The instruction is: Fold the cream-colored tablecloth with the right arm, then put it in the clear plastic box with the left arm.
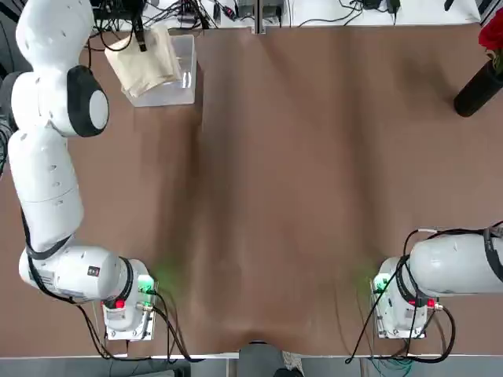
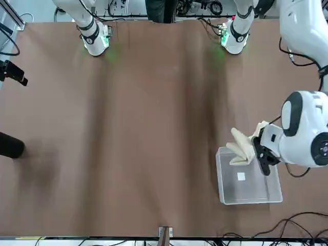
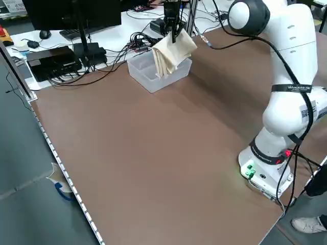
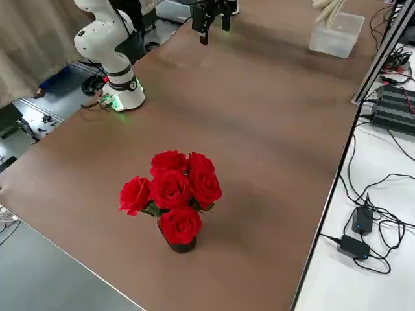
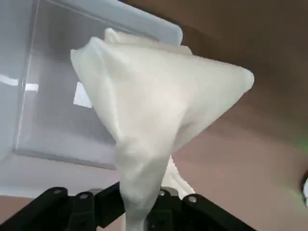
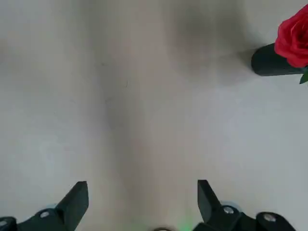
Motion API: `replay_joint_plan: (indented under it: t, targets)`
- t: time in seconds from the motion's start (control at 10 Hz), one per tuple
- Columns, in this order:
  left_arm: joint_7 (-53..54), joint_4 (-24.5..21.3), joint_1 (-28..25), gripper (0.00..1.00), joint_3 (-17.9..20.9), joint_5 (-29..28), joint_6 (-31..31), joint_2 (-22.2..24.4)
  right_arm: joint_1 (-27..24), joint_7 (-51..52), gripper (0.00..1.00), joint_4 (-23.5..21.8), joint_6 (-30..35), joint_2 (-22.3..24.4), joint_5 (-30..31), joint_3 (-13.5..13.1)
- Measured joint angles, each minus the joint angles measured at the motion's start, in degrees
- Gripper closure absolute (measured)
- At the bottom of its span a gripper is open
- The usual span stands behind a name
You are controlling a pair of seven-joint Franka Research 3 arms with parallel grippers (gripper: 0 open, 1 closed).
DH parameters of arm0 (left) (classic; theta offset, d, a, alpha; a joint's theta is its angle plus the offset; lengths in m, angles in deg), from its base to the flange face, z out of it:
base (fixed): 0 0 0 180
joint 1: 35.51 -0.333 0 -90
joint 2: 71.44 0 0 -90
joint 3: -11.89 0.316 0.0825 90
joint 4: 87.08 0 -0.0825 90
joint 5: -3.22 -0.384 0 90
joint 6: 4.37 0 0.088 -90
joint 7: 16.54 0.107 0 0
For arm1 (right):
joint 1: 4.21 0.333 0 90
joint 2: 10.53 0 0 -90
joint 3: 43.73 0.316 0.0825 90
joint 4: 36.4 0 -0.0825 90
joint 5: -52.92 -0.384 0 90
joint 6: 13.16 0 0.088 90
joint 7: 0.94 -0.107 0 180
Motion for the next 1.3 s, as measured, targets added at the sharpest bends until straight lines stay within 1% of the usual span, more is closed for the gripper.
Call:
replay_joint_plan:
  t: [0.5,0.8,1.2,1.3]
  targets:
    - [0.72,0.12,1.97,0.85,0.11,-4.13,-10.66,-5.00,0.09,0.00,0.00,-0.01,-1.00,-0.01,0.00,0.43]
    - [0.39,0.11,3.00,0.85,0.11,-7.08,-14.50,-7.13,0.10,0.01,0.00,-0.01,-1.02,-0.01,0.00,0.45]
    - [-0.53,0.05,2.97,0.85,0.30,-7.44,-18.94,-10.78,0.10,0.01,0.00,-0.01,-1.04,-0.01,0.00,0.46]
    - [-1.72,0.05,2.97,0.83,0.30,-7.45,-20.43,-11.86,0.10,0.01,0.00,-0.01,-1.04,-0.01,0.00,0.46]
